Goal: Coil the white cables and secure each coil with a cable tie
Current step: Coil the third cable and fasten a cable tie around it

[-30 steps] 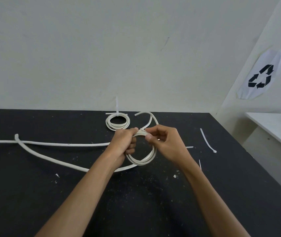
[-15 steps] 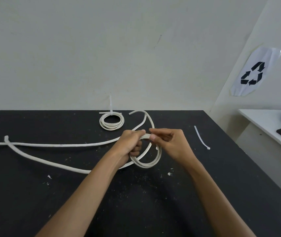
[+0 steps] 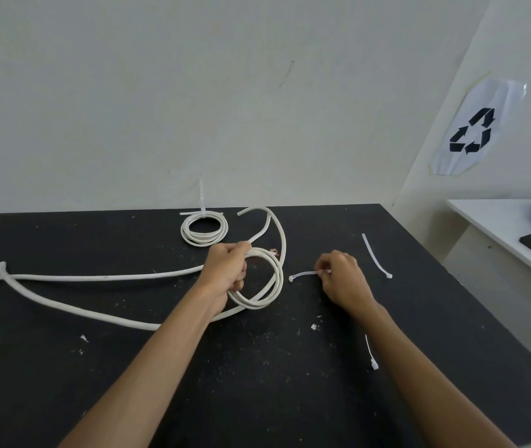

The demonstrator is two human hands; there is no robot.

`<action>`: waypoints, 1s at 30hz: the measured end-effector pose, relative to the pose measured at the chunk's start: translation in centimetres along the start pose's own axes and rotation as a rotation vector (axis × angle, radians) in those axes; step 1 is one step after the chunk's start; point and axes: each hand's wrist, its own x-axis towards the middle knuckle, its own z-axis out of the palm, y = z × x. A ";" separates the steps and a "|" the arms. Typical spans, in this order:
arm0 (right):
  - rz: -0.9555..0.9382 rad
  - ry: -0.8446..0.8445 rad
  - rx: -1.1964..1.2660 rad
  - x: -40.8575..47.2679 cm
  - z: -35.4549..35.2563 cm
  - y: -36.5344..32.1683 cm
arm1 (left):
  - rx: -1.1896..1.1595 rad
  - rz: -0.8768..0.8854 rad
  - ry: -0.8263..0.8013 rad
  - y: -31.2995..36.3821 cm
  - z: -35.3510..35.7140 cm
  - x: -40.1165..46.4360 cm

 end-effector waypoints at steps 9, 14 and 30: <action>0.056 -0.078 0.678 -0.4 -2.8 -3.4 | -0.047 0.009 0.046 0.2 -1.1 0.2; 0.008 -0.158 0.901 -1.9 -4.8 -5.4 | -0.054 0.008 0.056 0.4 -1.0 0.1; -0.096 -0.158 0.752 -2.9 -5.7 -8.6 | -0.179 0.065 0.066 1.2 -1.6 -0.1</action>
